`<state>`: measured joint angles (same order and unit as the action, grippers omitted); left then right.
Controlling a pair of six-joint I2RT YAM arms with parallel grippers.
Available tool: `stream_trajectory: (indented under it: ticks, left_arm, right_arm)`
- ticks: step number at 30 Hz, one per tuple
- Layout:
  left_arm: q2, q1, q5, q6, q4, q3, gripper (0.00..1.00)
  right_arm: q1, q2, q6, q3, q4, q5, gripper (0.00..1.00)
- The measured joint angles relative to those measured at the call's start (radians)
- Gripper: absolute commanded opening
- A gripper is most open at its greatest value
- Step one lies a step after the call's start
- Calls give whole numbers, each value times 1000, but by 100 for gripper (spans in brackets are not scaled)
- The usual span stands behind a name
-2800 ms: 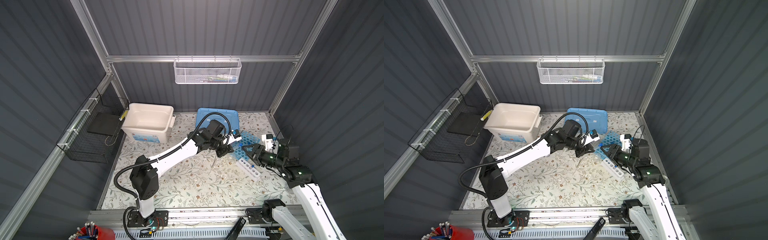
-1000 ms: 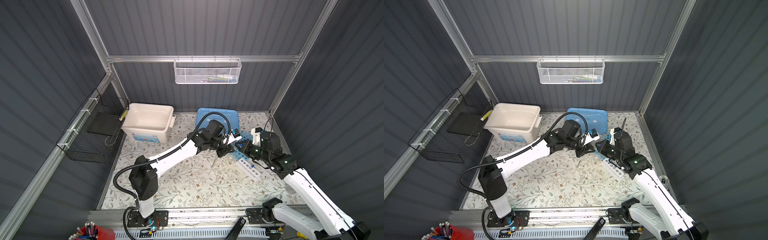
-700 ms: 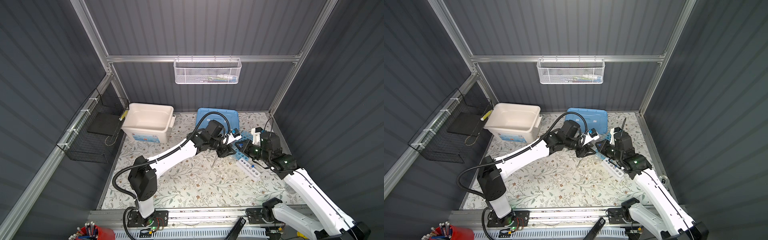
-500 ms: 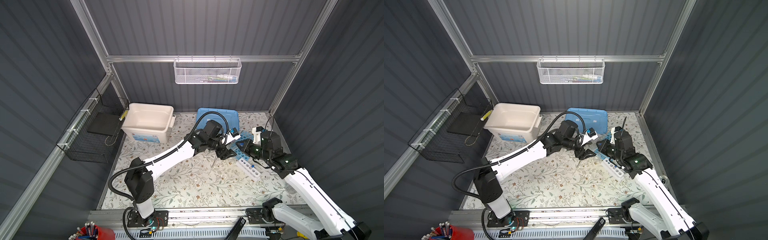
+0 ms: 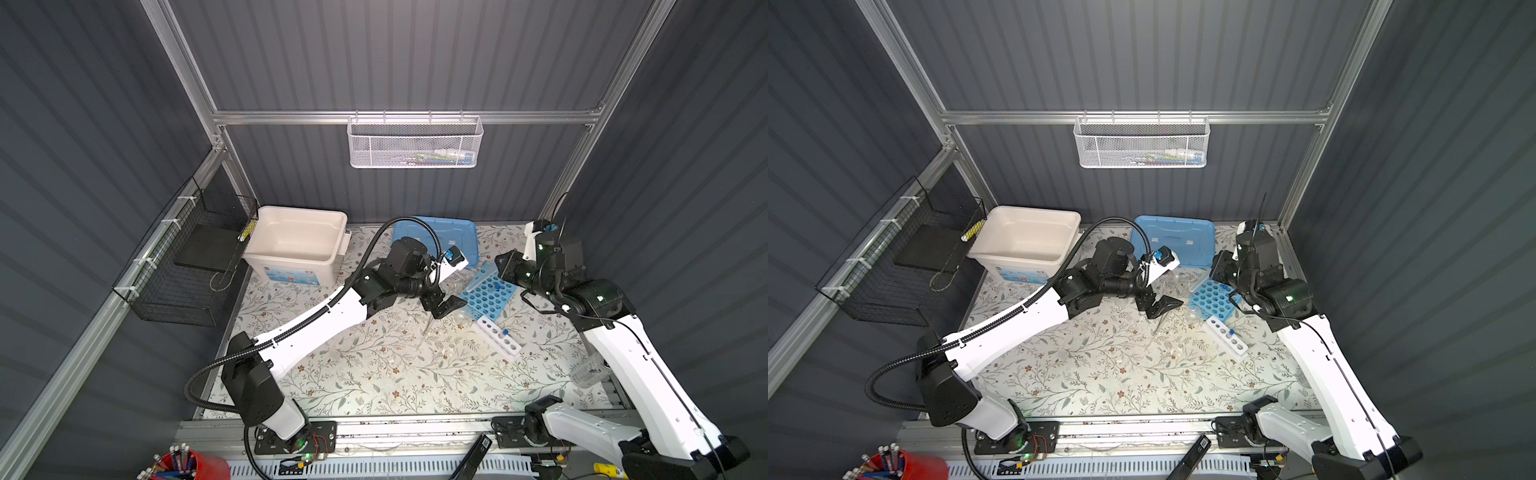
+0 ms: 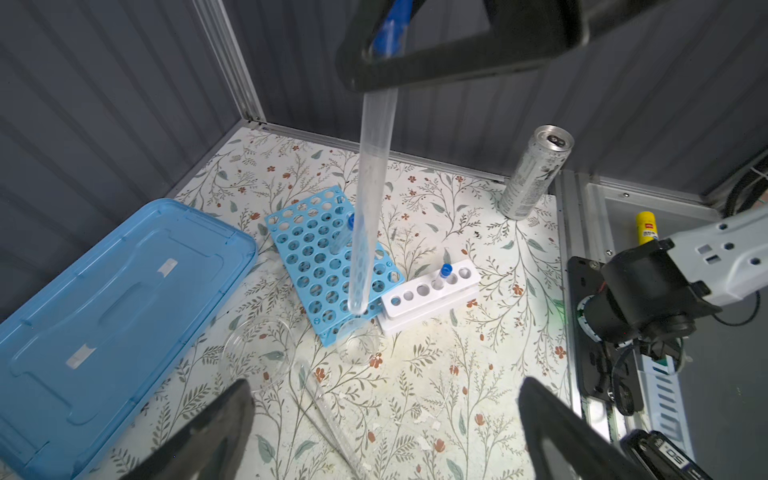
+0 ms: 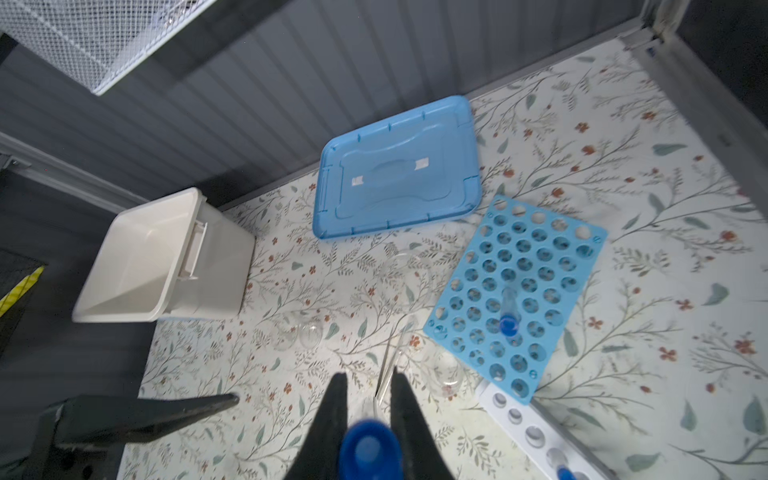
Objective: Organize the chemistry lab equipment
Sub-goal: 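Open the left gripper while the right gripper lifts the tube away, then carry the tube with the right gripper over the blue rack and lower it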
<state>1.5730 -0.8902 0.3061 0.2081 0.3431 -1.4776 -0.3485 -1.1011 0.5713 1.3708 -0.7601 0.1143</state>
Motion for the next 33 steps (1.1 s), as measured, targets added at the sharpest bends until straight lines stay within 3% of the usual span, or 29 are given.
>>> stream_trajectory:
  ticks: [11, 20, 33]
  left_arm:
    - [2, 4, -142, -41, 29, 16, 100]
    - [27, 8, -219, -82, 37, 14, 100]
    - [41, 15, -263, -106, 36, 15, 100]
  right_arm:
    - [232, -158, -129, 94, -38, 49, 12]
    - [244, -265, -196, 55, 53, 130, 12]
    - [245, -259, -285, -185, 347, 193, 13]
